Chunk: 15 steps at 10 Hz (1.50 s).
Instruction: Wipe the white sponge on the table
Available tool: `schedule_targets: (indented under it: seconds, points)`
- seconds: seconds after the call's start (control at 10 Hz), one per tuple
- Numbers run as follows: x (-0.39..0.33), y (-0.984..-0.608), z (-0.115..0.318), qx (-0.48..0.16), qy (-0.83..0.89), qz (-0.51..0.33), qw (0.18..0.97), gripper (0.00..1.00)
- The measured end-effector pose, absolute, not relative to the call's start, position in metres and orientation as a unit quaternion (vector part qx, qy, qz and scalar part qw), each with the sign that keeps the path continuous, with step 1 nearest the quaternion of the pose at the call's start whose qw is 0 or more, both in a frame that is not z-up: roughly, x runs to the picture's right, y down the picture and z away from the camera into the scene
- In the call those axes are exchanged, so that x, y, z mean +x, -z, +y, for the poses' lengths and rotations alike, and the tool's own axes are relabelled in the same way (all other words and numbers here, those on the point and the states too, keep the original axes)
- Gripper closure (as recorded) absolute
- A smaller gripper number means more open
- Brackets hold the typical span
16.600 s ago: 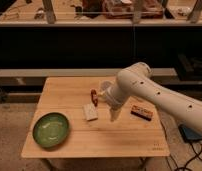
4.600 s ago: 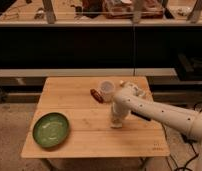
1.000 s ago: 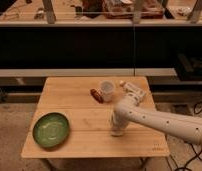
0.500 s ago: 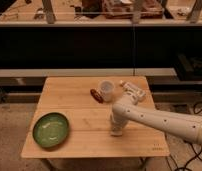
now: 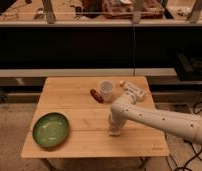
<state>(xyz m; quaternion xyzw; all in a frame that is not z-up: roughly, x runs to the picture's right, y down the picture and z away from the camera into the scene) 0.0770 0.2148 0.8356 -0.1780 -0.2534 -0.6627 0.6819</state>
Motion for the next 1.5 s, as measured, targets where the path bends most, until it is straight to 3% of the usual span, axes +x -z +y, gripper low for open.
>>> schedule_targets:
  seconds: [0.5,1.0,1.2,1.5]
  points:
    - [0.068,-0.825,0.224,-0.181,0.671,-0.264,0.668,1.0]
    - [-0.015,-0.754,0.283,-0.165,0.732,-0.297,0.591,1.0]
    - [-0.047,-0.738,0.284,-0.149,0.755,-0.302,0.562,1.0]
    - [-0.065,-0.746,0.267,-0.143,0.771,-0.297,0.546,1.0]
